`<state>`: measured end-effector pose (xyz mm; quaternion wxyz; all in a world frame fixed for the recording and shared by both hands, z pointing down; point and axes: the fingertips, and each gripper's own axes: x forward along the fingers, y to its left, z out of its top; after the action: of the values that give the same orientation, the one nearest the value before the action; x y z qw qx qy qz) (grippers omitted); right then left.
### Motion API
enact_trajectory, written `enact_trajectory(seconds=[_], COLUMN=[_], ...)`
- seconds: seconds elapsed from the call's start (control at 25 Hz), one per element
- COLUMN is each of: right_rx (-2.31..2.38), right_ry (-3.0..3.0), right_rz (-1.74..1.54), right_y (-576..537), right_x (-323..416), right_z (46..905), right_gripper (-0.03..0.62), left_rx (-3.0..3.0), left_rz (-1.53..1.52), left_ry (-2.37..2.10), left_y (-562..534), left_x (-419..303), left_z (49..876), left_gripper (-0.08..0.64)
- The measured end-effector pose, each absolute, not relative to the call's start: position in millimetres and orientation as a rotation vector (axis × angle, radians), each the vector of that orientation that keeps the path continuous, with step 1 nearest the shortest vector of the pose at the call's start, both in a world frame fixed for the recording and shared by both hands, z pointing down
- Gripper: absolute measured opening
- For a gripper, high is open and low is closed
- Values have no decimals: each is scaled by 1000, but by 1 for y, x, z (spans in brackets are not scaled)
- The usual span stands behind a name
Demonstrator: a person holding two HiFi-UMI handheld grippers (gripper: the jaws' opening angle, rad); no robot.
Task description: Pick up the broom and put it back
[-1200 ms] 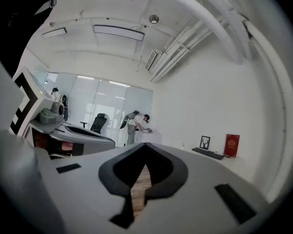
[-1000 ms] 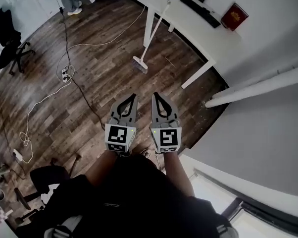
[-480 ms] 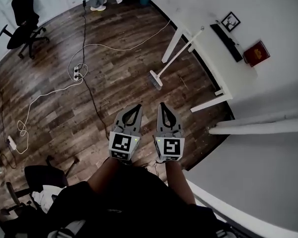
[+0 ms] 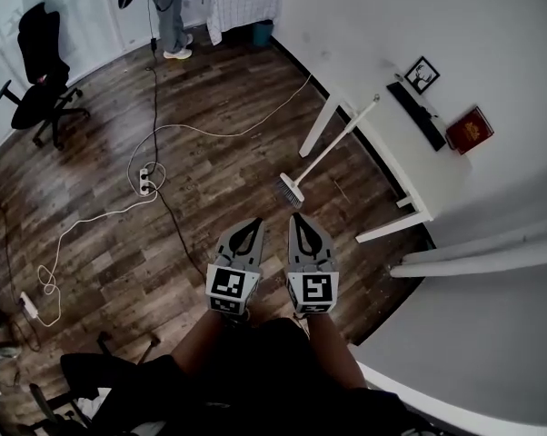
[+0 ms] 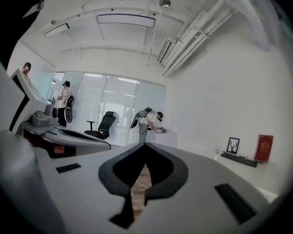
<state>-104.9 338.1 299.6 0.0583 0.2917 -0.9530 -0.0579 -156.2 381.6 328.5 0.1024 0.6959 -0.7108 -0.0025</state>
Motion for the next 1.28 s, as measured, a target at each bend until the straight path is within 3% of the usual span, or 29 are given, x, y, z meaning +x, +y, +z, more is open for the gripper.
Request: enact_trajectory(seconds=[0.84,1.28], right_rx=[943,1138], right_ry=[-2856,-2754], right_rz=[8,126], right_y=[109,-18], right_x=[-152,-95], right_z=[350,391], right_gripper=[21,21], left_rx=[2055,2097], left_rz=[170,247], left_ry=[-2010,-1862], left_y=[163,41], left_x=[-197,-163], left_z=[369,404], left_gripper=[2,2])
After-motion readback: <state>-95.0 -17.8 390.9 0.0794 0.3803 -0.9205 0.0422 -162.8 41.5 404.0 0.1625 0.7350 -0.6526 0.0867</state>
